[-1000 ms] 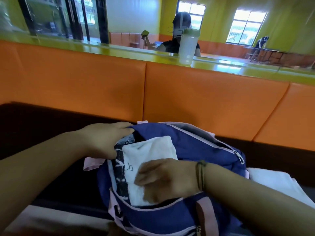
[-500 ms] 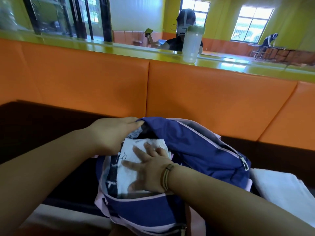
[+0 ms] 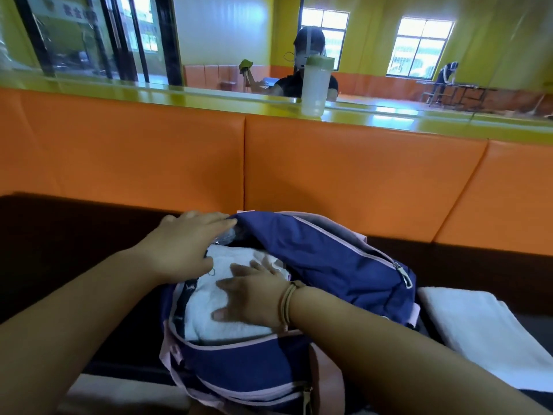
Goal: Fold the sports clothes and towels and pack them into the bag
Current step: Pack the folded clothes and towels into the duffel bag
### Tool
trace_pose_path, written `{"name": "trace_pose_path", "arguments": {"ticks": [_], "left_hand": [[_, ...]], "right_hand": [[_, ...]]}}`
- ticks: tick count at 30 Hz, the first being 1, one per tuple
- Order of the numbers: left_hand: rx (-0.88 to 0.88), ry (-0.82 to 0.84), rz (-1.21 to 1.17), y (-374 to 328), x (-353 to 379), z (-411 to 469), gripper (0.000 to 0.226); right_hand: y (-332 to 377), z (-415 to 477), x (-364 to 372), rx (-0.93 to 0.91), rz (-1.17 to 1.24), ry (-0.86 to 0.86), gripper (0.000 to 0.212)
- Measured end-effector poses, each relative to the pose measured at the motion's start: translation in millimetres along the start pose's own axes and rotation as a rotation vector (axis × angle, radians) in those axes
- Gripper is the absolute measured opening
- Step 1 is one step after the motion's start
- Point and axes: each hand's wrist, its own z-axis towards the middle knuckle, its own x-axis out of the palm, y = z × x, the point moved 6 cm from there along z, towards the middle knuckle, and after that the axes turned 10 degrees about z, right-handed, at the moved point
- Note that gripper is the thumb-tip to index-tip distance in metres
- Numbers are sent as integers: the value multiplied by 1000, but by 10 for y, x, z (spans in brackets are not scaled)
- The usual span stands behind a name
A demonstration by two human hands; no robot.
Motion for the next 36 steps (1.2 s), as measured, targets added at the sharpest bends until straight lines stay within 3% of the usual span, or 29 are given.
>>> {"name": "trace_pose_path", "arguments": {"ticks": [5,9,14,18,23,27,32,34,36], "left_hand": [[-1,-212,-60,-133,-195,-120,39],[76,-372,-211,-481,-309,-85,32],[231,-392,-349,-1287,-370,31,40],[332,-351,-400,-2068,-342,132,39],[437,-383,-344,-2793,-166,301,28],[421,-356,-221,-3039,91,455,30],[405,-344,-218,-3083,224,549,30],[406,-328,-241,-3082,247,546,30],[400,-315,-266,-3072,254,546,29]], "right_hand": [[-167,-646,-483,-115,148,-179,44],[-477,-1216,-671,-195,171,-389,30],[-1156,-2020,-683,-47,163,-636,29],[-1844,-2593,-471,230,192,-718,44],[-2571,-3077,-138,565,22,-564,39],[-2974,-3227,111,764,75,-479,74],[-3151,-3137,440,693,68,-218,107],[-3233,-3166,425,705,82,-255,106],[-3239,-3179,362,691,11,-274,91]]}}
